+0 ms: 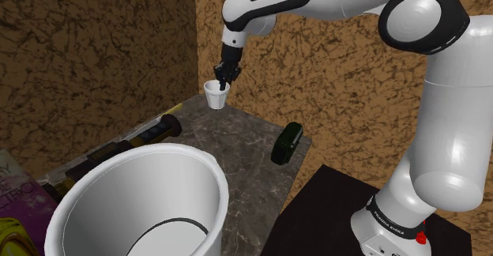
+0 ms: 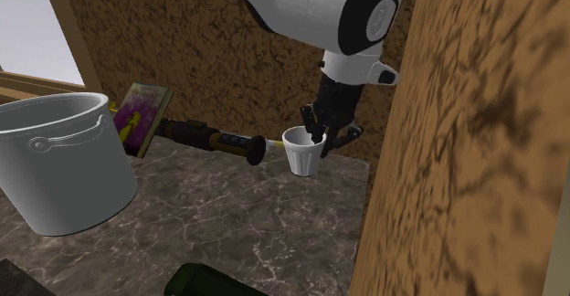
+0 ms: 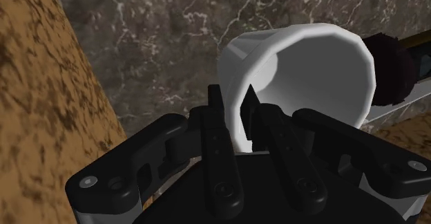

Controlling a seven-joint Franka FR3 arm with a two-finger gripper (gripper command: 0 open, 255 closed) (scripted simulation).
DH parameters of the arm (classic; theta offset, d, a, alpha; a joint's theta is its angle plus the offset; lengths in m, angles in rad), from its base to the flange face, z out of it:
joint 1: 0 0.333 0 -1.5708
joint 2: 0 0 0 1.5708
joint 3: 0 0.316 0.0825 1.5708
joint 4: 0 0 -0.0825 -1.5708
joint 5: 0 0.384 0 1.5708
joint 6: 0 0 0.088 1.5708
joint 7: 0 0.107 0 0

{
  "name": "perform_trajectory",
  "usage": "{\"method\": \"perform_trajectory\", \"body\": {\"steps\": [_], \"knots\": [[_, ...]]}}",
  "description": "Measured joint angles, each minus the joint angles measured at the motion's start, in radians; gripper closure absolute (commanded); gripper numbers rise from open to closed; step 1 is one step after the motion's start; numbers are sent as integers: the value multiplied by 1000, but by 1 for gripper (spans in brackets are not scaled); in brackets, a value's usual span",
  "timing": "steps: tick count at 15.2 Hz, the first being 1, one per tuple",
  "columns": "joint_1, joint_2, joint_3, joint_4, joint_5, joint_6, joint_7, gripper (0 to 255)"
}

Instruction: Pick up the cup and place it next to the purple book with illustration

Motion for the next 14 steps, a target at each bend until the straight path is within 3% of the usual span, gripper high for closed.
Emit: {"method": "perform_trajectory", "body": {"steps": [14], "knots": [[-4, -21, -3, 158, -12, -175, 35, 255]]}}
